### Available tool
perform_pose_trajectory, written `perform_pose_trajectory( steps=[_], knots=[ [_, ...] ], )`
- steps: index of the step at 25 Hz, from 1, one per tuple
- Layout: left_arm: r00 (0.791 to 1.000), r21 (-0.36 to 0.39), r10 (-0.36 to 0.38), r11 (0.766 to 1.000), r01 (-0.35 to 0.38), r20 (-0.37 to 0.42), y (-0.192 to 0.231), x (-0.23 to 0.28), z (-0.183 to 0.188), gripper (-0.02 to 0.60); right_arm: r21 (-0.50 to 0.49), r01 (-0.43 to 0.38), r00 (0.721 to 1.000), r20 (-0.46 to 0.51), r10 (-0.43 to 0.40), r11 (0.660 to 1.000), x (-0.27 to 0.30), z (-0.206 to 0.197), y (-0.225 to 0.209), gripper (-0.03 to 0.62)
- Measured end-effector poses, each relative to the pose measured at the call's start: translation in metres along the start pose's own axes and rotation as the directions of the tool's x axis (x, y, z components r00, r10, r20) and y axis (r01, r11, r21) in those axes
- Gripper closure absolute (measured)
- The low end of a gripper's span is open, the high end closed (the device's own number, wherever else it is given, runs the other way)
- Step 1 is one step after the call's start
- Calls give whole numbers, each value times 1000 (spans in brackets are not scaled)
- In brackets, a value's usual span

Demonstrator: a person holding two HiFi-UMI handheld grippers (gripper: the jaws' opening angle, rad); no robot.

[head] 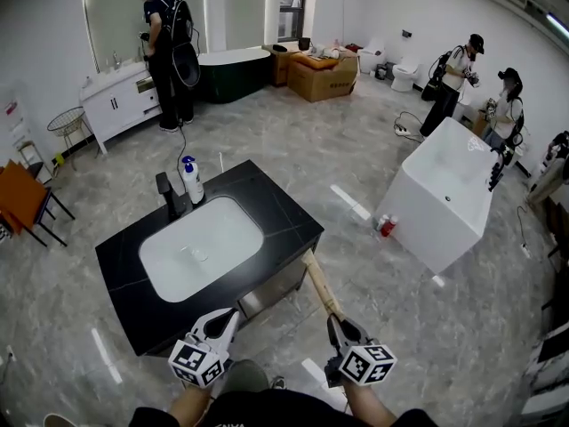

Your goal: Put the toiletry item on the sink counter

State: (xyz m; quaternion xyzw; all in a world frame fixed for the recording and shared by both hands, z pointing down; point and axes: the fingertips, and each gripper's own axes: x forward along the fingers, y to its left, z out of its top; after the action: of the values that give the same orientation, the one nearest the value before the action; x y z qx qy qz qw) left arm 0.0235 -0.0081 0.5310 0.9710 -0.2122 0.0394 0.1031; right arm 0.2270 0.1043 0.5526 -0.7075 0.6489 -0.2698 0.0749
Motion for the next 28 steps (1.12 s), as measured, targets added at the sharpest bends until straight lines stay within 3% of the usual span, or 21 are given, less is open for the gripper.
perform_pose_trajectory(
  steps=[5, 14, 19, 28],
  knots=[
    [999, -14, 47, 999, -47, -4, 15, 16, 1, 575, -1, -25, 1000, -1, 25, 1000, 25, 15, -14, 580],
    [999, -6, 41, 999, -41, 14, 64, 73, 22, 575, -12, -23, 999, -23, 23, 1000, 97, 43, -29, 580],
    [999, 8, 39, 999, -39, 18, 98, 94, 40, 575, -23, -42, 999, -34, 41, 999, 149, 62, -21, 580],
    [998, 11, 62, 998, -62, -2, 163, 117, 39, 575, -50, -64, 997, -52, 61, 997, 235, 73, -12, 580]
  ],
)
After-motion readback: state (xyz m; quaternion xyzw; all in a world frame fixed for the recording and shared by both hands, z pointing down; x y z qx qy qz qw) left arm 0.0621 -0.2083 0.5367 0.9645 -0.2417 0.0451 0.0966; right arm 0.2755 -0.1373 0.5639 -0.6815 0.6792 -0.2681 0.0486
